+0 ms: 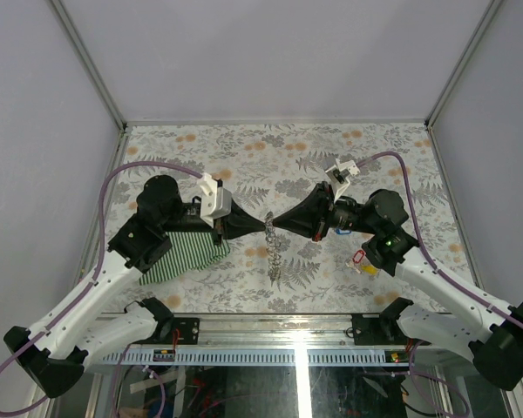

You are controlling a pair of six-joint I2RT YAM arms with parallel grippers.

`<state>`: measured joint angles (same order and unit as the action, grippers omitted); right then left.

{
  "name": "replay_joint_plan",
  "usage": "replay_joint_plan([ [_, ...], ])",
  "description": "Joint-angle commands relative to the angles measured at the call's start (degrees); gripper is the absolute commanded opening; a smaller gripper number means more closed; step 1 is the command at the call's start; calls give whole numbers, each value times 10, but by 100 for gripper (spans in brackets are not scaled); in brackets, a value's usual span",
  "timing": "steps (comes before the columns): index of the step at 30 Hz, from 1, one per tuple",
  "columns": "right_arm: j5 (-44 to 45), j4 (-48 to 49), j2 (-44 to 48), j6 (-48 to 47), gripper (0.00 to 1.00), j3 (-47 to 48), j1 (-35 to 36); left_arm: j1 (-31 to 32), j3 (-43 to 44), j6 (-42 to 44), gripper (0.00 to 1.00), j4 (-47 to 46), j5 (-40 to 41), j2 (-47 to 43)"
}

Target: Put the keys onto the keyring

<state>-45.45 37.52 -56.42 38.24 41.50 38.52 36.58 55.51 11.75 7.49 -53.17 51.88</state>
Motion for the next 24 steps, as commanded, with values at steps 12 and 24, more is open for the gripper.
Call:
replay_joint_plan([
  [12,86,135,22,37,0,-20,-1,0,15,-10,7,-14,-1,-6],
  [24,73,246,18,34,0,-51,-1,-1,1,-83,24,-98,17,-25],
])
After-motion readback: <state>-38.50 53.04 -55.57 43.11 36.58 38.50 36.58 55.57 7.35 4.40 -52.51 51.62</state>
